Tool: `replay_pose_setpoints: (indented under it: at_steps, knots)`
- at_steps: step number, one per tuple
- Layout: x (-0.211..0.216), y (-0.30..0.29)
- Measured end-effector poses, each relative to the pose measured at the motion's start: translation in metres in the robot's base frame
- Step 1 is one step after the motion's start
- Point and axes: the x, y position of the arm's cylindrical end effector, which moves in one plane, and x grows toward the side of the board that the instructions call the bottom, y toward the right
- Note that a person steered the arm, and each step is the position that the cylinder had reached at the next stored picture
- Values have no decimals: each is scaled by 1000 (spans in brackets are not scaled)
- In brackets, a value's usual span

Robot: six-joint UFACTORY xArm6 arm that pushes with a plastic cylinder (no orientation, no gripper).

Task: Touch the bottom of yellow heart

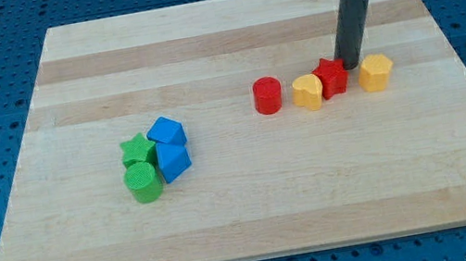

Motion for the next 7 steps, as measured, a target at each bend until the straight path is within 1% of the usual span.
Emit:
replay_pose_setpoints:
  at_steps: [1, 2, 3, 4, 5, 6, 7]
  knots:
    - [-13, 32]
    - [-27, 90]
    - [-20, 168]
    - [25, 193]
    - [82, 152]
    - [107, 82]
    - [108, 15]
